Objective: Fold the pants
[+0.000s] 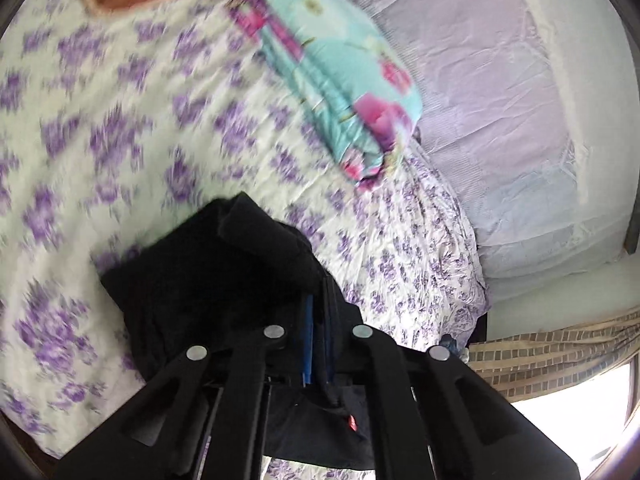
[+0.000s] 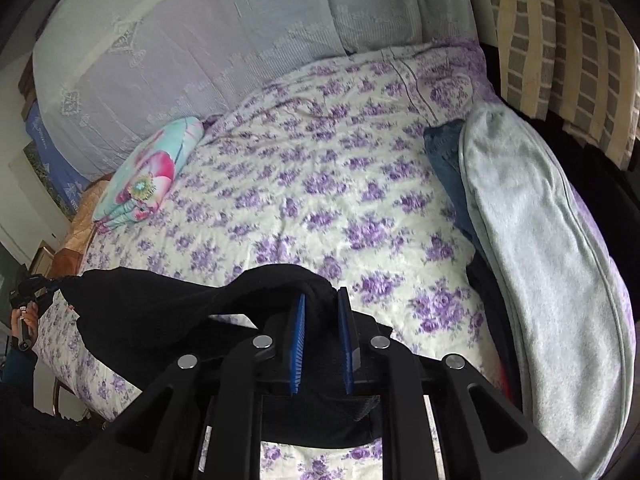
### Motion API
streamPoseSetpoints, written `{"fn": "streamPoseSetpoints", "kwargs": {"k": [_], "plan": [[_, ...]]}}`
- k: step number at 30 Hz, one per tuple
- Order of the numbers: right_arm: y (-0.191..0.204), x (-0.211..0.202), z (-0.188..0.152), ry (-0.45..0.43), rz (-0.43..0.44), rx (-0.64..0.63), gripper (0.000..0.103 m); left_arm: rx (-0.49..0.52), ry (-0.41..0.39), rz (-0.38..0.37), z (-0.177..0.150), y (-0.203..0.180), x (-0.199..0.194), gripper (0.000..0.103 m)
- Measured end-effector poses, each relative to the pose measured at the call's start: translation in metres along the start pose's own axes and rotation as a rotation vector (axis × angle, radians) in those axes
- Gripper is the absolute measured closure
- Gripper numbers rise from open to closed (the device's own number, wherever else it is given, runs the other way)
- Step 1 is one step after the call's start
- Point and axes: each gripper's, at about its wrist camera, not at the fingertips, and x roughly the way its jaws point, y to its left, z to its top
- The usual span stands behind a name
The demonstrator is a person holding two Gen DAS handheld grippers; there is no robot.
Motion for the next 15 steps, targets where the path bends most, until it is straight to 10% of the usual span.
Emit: {"fn": "streamPoseSetpoints", "kwargs": {"k": [6, 12, 15], "plan": [[-0.011, -0.006, -0.043, 0.055, -0.031, -0.025, 0.088, 0.025, 0.016, 0.106, -0.003, 0.023, -0.032, 0.1], [-0.02, 0.065, -0.138, 0.36, -0.097, -0.029, 0.086, -0.115, 0.179, 0.293, -0.039, 0.124, 0.001, 0.1], [-0.022, 0.069, -0.163, 0.497, -0.055, 0.044, 0.059, -0.162, 0.25, 0.374, -0.051, 0.161, 0.005, 0.101]]}}
